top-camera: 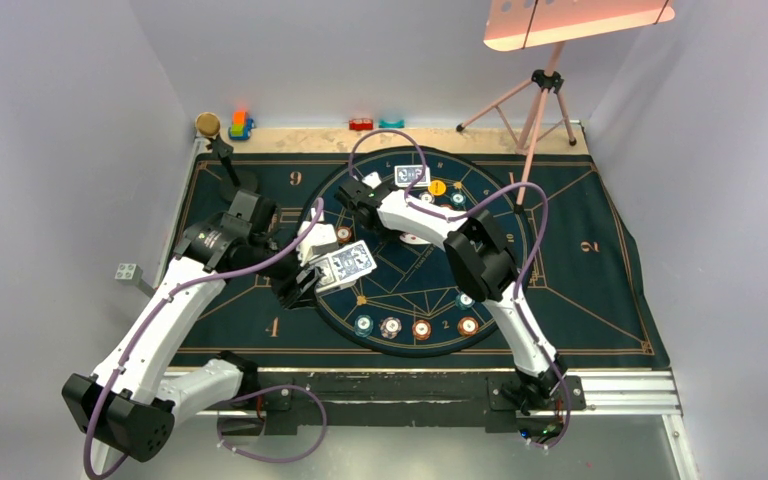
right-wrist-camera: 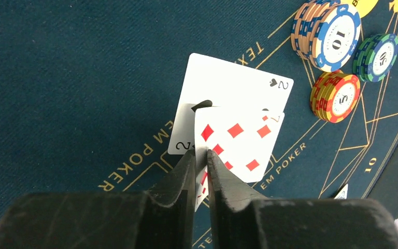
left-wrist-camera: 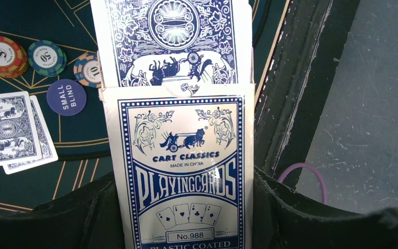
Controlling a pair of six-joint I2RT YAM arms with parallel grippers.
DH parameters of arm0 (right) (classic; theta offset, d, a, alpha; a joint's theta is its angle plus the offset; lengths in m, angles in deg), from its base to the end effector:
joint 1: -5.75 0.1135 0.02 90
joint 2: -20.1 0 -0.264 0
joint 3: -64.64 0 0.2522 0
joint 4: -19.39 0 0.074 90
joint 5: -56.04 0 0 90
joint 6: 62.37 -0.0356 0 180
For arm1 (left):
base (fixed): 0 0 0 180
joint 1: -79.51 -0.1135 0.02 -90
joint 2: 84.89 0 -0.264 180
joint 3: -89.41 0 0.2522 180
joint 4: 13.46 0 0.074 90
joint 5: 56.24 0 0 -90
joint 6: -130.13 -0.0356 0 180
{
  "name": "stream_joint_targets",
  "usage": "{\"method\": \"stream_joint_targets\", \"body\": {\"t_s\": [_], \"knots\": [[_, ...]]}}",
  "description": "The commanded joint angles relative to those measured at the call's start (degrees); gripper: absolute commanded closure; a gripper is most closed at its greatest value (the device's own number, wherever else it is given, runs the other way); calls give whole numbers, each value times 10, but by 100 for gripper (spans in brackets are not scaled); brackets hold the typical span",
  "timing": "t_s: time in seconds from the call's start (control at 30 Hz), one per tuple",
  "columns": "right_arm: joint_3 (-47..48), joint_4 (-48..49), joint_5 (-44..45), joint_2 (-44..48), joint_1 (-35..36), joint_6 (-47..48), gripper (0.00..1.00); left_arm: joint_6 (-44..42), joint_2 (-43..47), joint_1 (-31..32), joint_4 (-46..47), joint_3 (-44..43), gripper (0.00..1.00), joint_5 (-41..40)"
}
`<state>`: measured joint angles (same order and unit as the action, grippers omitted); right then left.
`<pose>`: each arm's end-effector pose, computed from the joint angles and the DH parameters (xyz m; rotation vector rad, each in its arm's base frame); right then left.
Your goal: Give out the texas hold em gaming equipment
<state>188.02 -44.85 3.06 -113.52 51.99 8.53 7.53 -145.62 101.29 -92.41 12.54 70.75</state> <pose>0.3459 0.3302 0.1611 -0.4800 2.4789 -0.5253 0.1592 -0.0867 0.3228 1.3267 2.1385 -0.7781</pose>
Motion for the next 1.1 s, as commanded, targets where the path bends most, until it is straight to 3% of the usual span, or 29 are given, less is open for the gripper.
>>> {"method": "stream_joint_targets", "body": {"t_s": [0.0,0.27,0.67,0.7,0.8,0.83,0.97,1.07], "knots": [[3,14,-33,20,4,-5,81,-8,12,-3,15,-3,86,5],[13,31,-89,35,3,1,66,-11,15,-3,15,1,86,4],[19,32,-185,78,-6,-17,62,-13,23,-3,12,0,88,0],[19,32,-191,89,-10,-18,59,-13,23,-4,12,0,88,0],[33,14,-177,131,-16,-34,28,-13,24,-3,16,1,88,-1],[36,8,-170,146,-16,-36,22,-14,24,-3,16,2,89,0],[22,-5,-189,214,-24,-45,12,-16,20,-3,14,-2,89,6],[-33,22,-280,290,-49,-61,10,-16,22,-3,14,-7,90,11]]}}
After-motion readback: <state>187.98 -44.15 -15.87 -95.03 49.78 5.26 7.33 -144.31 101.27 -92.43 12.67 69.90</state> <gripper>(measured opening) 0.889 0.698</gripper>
